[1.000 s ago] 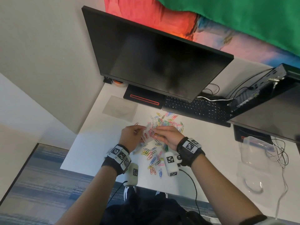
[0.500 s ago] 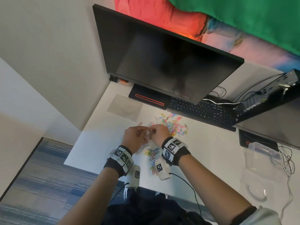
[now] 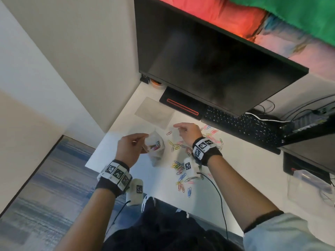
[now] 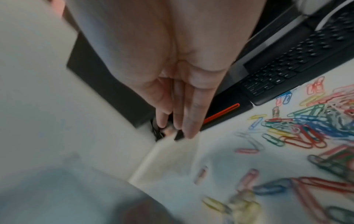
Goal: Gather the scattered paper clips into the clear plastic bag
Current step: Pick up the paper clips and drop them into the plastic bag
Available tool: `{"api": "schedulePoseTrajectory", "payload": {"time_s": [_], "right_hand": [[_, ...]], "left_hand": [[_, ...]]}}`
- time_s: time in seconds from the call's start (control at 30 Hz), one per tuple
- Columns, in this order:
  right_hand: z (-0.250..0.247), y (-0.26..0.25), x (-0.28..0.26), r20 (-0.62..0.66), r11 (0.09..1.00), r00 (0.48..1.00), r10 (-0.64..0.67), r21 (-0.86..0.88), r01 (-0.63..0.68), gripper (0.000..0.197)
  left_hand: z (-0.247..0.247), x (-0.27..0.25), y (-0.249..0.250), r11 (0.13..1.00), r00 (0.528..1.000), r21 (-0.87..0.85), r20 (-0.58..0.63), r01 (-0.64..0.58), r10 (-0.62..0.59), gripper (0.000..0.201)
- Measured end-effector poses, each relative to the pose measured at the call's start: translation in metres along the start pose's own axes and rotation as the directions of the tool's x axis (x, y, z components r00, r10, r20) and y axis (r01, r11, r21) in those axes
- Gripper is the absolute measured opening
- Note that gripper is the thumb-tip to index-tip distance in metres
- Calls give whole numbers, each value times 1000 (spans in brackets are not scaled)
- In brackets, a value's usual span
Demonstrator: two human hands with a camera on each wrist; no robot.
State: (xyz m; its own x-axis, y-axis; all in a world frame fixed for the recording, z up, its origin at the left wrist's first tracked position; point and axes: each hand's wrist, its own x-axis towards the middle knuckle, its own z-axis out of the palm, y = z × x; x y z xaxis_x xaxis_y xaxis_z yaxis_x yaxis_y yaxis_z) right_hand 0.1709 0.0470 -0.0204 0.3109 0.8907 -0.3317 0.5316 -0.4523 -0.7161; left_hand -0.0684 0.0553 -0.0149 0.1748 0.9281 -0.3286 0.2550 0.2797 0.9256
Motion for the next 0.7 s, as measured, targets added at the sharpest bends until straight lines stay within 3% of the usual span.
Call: {"api": "schedulePoseTrajectory", "payload": {"time_s": [0.07,0.13,0.23,0.3,0.5,0.63,0.7], "right_hand": [[26,9,8,167,964,983,-71,-241,111,35],[52,18,10,326,864,938,-116,-433,257,43],[76,35,0,422,585,899,-120,-701,407,54],[81,51,-14,449,419,878,-163,-775,474,59],[47,93,-36,365,464,929,-61,-814,350,62],[29,102,-40,390,501,921,-13,-795,344,95],[27,103,-40,389,523,920,-45,-775,353,95]], "left_hand": [[-11,-3,-1,1000,1000,-5,-29,11,-11,19],[-19,-4,-1,1000,999,14,-37,15,-14,19],[-25,-2,-4,999,999,37,-40,15,-14,19],[-24,-1,-5,999,999,34,-36,18,-16,19],[-12,-3,-4,1000,1000,-2,-11,6,-6,19],[-2,-4,-7,1000,1000,13,17,3,-4,19],[3,-6,-8,1000,999,28,34,2,-3,19]]}}
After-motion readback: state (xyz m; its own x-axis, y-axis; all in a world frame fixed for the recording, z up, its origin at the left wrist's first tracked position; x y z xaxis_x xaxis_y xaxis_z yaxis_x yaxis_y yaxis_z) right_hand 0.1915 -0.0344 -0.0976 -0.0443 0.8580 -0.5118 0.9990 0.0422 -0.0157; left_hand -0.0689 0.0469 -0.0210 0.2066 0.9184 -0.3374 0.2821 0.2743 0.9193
